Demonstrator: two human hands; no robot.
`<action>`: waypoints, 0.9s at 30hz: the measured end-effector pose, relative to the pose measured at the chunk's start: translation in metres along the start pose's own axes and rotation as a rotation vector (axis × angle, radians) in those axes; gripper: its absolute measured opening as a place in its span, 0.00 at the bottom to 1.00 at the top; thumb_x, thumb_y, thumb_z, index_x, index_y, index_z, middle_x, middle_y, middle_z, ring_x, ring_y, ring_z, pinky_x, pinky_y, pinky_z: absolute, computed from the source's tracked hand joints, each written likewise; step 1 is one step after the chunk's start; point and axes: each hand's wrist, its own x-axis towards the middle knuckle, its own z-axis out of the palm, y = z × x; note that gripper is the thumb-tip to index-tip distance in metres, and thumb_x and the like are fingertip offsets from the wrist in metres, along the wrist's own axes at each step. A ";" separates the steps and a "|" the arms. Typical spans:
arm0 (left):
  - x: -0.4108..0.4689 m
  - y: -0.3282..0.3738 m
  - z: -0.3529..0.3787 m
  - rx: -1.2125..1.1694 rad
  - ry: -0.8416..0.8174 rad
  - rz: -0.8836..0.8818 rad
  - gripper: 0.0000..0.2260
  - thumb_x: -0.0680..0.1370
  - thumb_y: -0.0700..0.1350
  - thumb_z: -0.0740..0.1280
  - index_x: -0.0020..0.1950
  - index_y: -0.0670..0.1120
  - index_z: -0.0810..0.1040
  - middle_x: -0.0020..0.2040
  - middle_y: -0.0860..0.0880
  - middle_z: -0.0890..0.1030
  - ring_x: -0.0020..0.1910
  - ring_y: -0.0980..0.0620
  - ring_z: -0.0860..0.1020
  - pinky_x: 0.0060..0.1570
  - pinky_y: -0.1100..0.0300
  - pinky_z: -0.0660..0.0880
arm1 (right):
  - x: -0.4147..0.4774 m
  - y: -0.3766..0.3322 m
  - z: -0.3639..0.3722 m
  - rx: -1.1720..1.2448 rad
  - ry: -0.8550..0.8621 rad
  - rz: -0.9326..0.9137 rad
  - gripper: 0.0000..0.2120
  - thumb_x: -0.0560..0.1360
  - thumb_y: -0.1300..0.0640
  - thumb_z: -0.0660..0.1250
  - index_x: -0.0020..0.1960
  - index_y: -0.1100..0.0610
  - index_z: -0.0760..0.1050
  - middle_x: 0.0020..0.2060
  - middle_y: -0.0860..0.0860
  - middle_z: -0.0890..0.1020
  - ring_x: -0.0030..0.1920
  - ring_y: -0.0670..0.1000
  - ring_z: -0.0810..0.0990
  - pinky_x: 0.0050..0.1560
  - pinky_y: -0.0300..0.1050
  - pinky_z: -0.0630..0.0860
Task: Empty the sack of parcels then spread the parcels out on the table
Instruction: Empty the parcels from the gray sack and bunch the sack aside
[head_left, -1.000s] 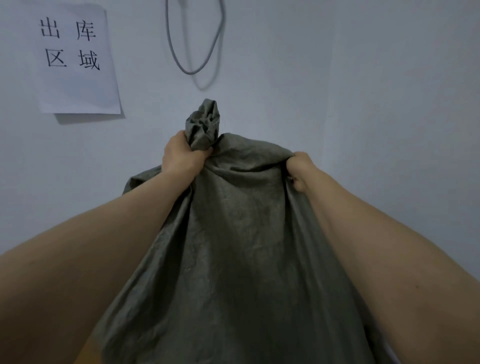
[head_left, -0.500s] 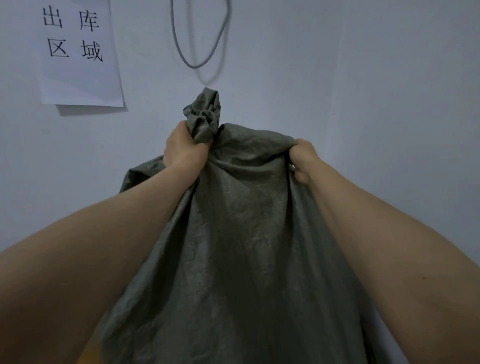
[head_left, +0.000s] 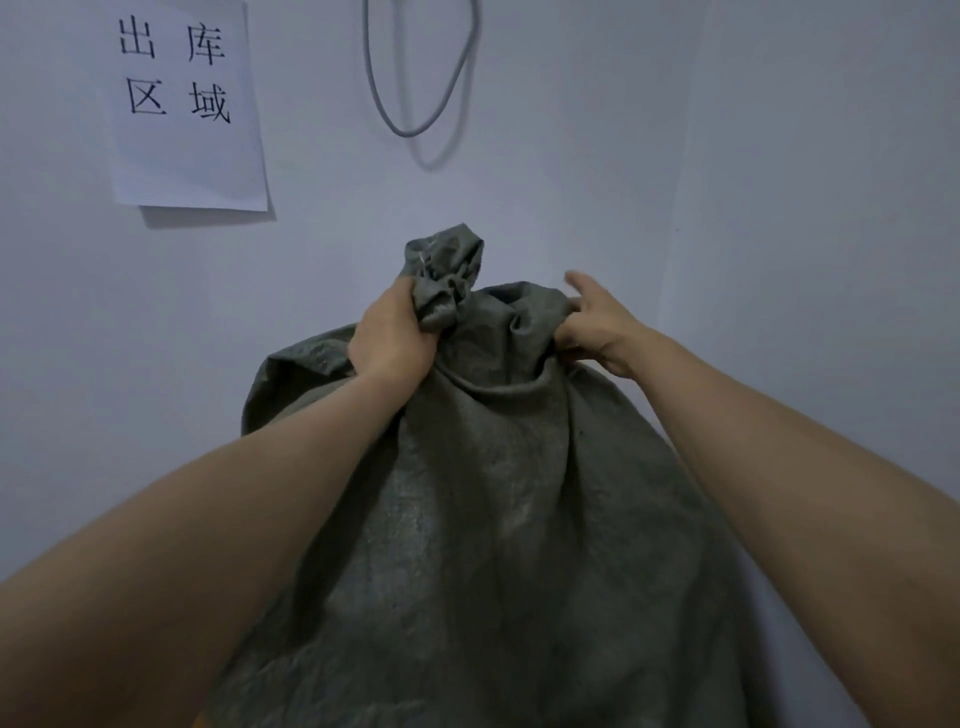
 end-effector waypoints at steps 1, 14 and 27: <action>-0.003 -0.001 0.002 0.017 -0.023 0.035 0.13 0.78 0.50 0.63 0.60 0.48 0.72 0.58 0.45 0.77 0.58 0.41 0.74 0.45 0.51 0.70 | -0.006 -0.006 0.002 0.030 -0.091 -0.027 0.49 0.70 0.76 0.62 0.77 0.45 0.41 0.73 0.63 0.60 0.52 0.60 0.77 0.39 0.49 0.80; -0.020 0.004 -0.008 -0.245 -0.484 0.001 0.18 0.58 0.44 0.72 0.45 0.41 0.80 0.42 0.43 0.81 0.44 0.46 0.79 0.47 0.50 0.77 | -0.020 -0.008 0.070 -0.564 -0.242 -0.329 0.61 0.53 0.51 0.84 0.76 0.47 0.51 0.75 0.52 0.56 0.74 0.53 0.60 0.72 0.49 0.63; -0.031 -0.087 -0.039 0.067 -0.741 -0.154 0.67 0.58 0.56 0.81 0.75 0.52 0.29 0.78 0.45 0.46 0.77 0.46 0.49 0.74 0.52 0.53 | -0.004 0.023 0.071 -0.424 0.077 -0.387 0.18 0.61 0.63 0.75 0.49 0.53 0.76 0.43 0.49 0.81 0.47 0.52 0.78 0.49 0.42 0.73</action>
